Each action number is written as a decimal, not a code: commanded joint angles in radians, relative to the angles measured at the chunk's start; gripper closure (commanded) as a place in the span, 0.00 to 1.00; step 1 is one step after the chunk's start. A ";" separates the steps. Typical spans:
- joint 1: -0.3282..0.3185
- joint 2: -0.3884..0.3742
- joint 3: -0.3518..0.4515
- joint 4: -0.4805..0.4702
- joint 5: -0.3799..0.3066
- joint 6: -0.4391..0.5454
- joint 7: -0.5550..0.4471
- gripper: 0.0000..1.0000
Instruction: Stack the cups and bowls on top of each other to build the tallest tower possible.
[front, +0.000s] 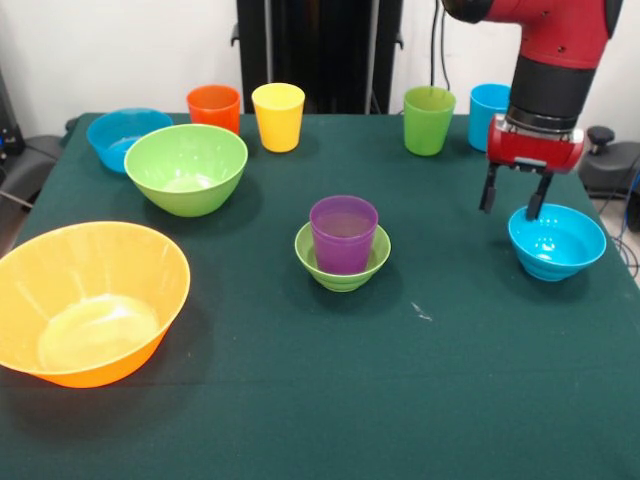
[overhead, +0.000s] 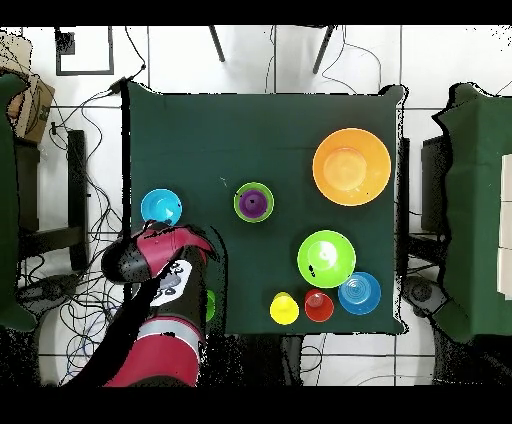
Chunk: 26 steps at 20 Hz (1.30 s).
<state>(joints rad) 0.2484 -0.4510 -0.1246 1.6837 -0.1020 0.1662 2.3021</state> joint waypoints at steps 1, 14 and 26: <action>0.019 0.072 0.025 -0.102 -0.006 -0.033 0.070 0.00; 0.128 0.152 -0.061 -0.182 0.080 -0.057 0.140 0.00; 0.106 0.146 -0.039 -0.177 0.080 -0.062 0.098 0.00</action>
<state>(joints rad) 0.3806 -0.3277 -0.2316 1.5643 -0.0407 0.1356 2.3021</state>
